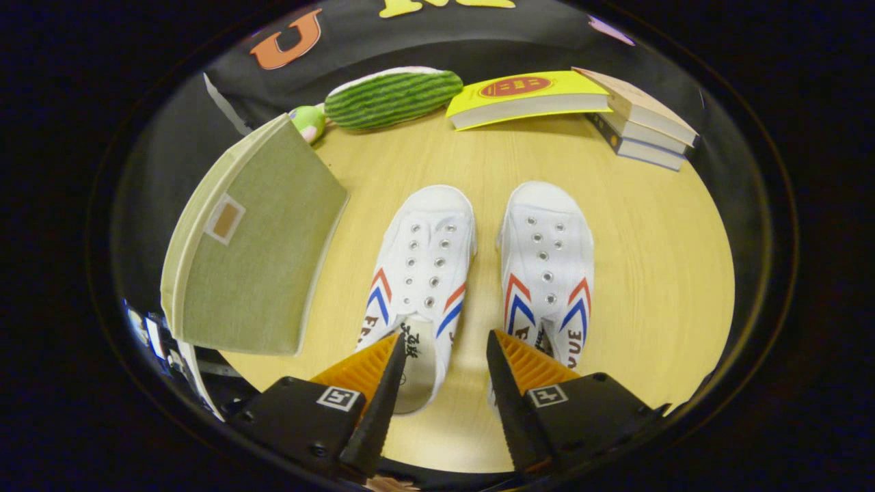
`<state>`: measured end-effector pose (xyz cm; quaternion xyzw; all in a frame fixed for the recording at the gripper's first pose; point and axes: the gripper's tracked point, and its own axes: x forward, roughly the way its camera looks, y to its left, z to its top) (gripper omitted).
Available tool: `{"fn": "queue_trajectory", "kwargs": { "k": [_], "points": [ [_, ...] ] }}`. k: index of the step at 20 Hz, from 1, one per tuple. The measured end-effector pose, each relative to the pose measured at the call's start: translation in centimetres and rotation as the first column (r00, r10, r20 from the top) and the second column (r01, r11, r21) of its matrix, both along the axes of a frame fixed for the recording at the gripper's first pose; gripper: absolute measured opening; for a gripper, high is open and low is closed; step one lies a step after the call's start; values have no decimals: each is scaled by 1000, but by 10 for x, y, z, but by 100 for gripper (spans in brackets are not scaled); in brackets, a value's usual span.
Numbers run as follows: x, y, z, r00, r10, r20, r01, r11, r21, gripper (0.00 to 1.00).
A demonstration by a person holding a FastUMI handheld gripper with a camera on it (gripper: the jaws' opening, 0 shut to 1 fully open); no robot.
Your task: Open the storage box then place both shoes into the box .Put the left shoe in first, then the right shoe, with the right side of both shoes facing outward in a uniform manner.
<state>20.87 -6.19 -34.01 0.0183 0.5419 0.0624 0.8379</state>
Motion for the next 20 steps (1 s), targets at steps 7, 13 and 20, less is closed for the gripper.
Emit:
{"fn": "queue_trajectory", "kwargs": {
  "k": [7,13,20],
  "points": [
    [15,7,-22,998,-44,-35,45,998,32,8],
    [13,19,-7,993,-114,-23,117,962,247,6],
    [18,34,59,988,-128,87,94,942,323,6]
  ]
}}
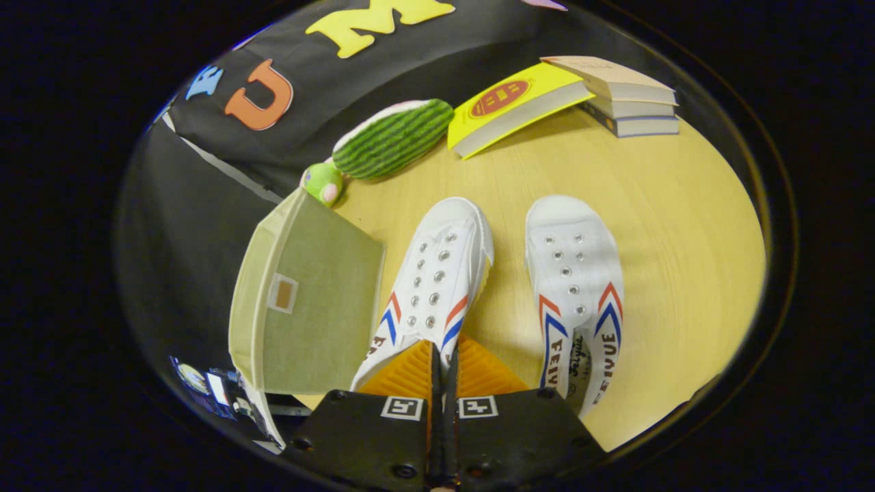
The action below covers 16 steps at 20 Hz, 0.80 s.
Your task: Open the storage box then place both shoes into the box .Put the left shoe in first, then the right shoe, with the right side of both shoes facing outward in a uniform manner.
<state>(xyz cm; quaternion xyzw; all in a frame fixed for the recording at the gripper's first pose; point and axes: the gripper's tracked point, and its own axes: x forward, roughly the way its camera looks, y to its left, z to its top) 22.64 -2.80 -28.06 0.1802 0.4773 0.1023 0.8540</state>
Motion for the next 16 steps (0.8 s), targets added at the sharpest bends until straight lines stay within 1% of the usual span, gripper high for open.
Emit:
{"fn": "queue_trajectory", "kwargs": {
  "k": [4,9,12,14,16],
  "points": [
    [-2,18,52,997,15,81,-14,1000,-4,6],
    [-9,57,100,991,34,129,-33,999,-3,6],
    [-11,85,118,989,19,149,-21,1000,14,5],
    [-9,109,122,987,-6,159,2,1000,29,5],
    [-5,133,120,986,4,165,-9,1000,28,5]
  ]
}}
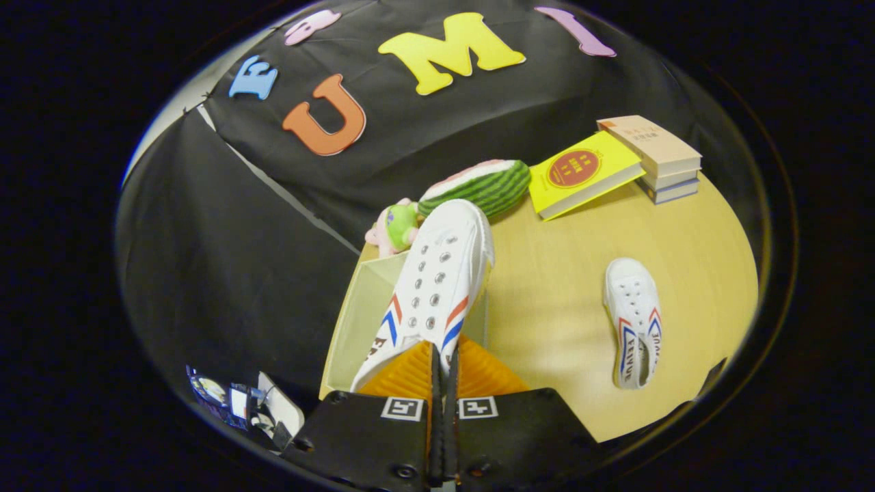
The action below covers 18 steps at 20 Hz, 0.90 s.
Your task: Open the storage box then place both shoes into the box .Put the left shoe in first, then the right shoe, with the right side of both shoes facing outward in a uniform manner.
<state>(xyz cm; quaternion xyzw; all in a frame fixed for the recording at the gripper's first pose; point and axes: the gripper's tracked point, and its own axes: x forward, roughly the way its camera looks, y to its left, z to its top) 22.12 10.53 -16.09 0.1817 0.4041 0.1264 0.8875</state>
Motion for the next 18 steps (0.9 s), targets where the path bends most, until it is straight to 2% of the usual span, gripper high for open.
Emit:
{"fn": "queue_trajectory", "kwargs": {
  "k": [5,10,15,16,18],
  "points": [
    [10,69,-14,1000,11,-2,-11,997,75,6],
    [20,112,-48,1000,2,2,-2,1000,20,6],
    [16,144,-77,999,31,-32,-30,999,37,6],
    [15,147,-83,998,46,-31,-45,999,19,6],
    [12,164,-83,990,140,2,-140,990,21,15]
  ]
}}
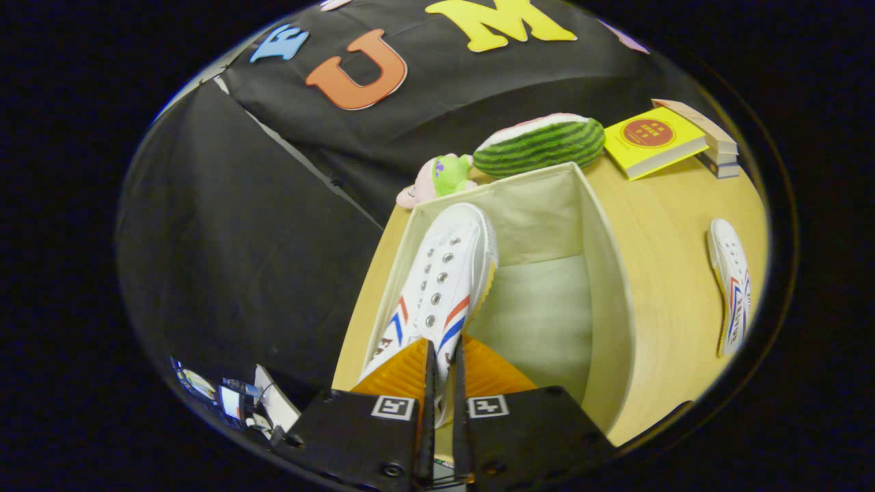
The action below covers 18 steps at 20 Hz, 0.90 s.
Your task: Open the storage box then place both shoes into the box .Put the left shoe in first, then the right shoe, with the right side of both shoes facing outward in a uniform manner.
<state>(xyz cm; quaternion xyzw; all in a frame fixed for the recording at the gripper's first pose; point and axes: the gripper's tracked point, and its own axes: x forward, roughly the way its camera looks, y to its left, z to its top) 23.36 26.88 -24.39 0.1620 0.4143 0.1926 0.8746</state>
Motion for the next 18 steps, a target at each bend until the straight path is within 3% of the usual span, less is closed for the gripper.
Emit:
{"fn": "queue_trajectory", "kwargs": {
  "k": [1,4,8,10,13,15,16,18],
  "points": [
    [-5,0,-1,999,36,8,-36,999,-27,30],
    [5,-46,7,992,12,124,23,960,-279,66],
    [-9,-66,38,973,71,220,20,923,-385,66],
    [-13,-90,57,957,78,279,60,888,-455,67],
    [-8,-149,89,900,115,420,199,750,-630,74],
    [-11,-186,97,884,110,454,266,679,-684,100],
    [-15,-197,97,890,91,447,274,676,-684,100],
    [-18,-215,89,907,45,418,263,715,-648,100]
  ]
}}
